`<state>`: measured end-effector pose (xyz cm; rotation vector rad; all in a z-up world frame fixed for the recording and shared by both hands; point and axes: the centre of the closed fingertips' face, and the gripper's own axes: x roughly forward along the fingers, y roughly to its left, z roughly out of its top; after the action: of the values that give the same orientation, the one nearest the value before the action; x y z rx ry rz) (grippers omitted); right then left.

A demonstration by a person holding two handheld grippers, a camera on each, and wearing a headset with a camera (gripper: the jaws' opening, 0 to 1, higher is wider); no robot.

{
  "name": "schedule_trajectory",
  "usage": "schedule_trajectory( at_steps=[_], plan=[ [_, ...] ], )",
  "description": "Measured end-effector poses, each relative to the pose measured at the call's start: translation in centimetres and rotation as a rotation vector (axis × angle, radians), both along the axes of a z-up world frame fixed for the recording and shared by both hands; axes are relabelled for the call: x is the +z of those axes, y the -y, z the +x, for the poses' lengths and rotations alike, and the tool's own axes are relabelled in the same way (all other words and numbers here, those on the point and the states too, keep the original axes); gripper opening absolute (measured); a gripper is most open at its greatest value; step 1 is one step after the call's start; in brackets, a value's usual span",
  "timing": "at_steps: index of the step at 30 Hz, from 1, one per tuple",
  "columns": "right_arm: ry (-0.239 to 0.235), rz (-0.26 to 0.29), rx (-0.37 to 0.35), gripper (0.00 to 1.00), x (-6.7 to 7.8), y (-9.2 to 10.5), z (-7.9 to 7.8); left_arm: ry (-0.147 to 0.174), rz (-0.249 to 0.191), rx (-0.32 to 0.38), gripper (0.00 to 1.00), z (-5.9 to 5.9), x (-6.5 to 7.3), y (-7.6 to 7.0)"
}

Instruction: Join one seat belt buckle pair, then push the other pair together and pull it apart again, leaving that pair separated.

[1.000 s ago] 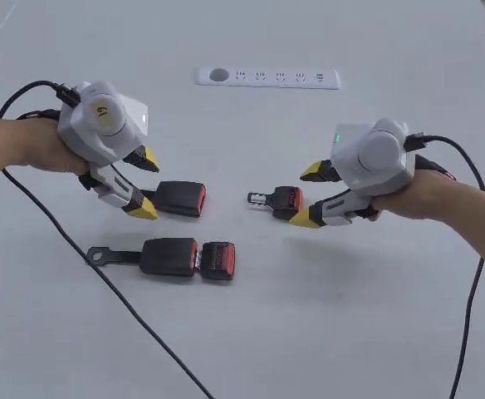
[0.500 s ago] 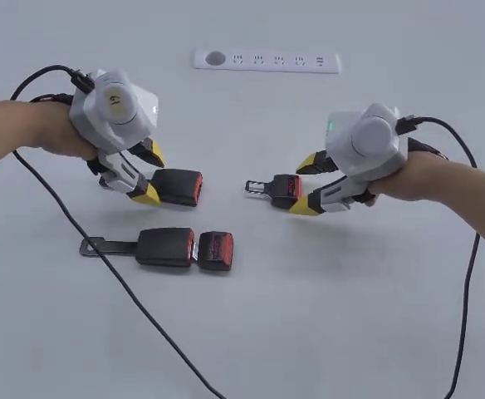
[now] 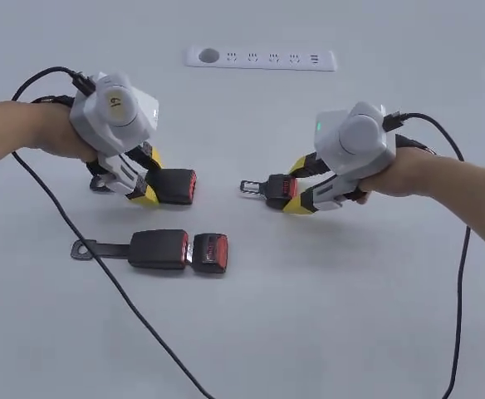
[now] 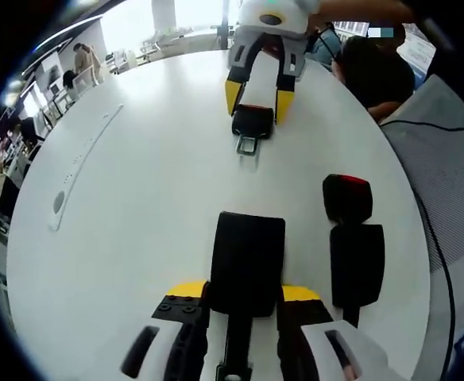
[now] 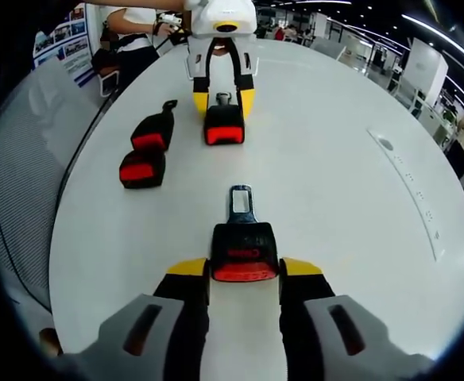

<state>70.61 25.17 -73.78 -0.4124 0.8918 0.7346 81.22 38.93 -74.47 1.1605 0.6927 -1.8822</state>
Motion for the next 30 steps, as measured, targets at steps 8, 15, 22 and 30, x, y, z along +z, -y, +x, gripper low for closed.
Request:
schedule_trajectory(
  at_steps=[8,15,22,30],
  plan=[
    [0.001,-0.008,0.024,0.31,0.01,-0.05,-0.04,0.004,0.010,0.002,0.32,0.04,-0.05,-0.01],
    [-0.001,-0.023,0.043,0.30,0.03,0.00,-0.14,0.000,0.017,0.008,0.32,0.00,0.00,-0.03],
    [-0.001,-0.037,0.060,0.30,0.16,0.05,0.00,0.003,0.028,0.001,0.32,0.02,-0.04,-0.05],
    [0.006,-0.045,0.072,0.30,0.44,-0.18,0.47,-0.001,0.022,0.007,0.32,0.03,-0.01,-0.05]
  ],
)
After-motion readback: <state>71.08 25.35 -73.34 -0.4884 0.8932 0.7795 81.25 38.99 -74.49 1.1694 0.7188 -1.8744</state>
